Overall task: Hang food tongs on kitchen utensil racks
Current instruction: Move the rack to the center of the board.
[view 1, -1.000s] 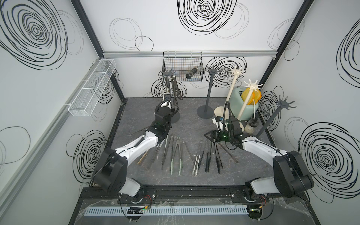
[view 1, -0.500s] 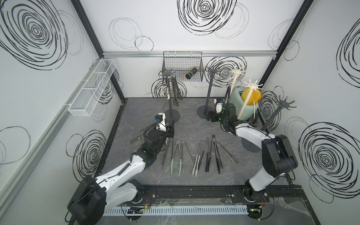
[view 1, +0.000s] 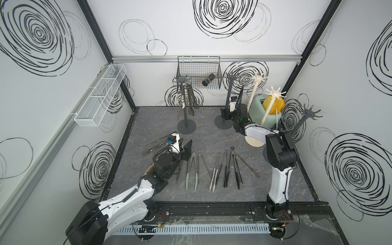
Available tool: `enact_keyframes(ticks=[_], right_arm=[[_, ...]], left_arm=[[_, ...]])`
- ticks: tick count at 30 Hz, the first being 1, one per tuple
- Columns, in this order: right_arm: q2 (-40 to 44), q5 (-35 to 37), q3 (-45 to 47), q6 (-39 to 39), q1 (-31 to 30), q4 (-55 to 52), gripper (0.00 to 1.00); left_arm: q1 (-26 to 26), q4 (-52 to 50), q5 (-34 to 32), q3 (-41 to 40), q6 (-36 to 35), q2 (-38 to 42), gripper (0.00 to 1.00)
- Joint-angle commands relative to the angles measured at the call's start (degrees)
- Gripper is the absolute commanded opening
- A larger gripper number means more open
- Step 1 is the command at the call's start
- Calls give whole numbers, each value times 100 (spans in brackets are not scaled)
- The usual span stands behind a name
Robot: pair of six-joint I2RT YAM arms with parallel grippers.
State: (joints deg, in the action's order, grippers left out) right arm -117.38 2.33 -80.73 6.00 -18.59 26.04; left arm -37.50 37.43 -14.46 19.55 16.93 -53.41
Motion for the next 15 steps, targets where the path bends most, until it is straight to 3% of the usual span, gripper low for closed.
enact_keyframes(ticks=[1,6,15], right_arm=[[-246,101,-434,-108,57,169,83],[-482,-20,-681,-105,75,146,72],[-543,-197,-632,-76,73,185,23]], left_arm=[[-26,285,-91,-65,15,100,58],[-30,248,-96,-83,-39,138,58],[-57,188,-124,-102,-58,138,58]])
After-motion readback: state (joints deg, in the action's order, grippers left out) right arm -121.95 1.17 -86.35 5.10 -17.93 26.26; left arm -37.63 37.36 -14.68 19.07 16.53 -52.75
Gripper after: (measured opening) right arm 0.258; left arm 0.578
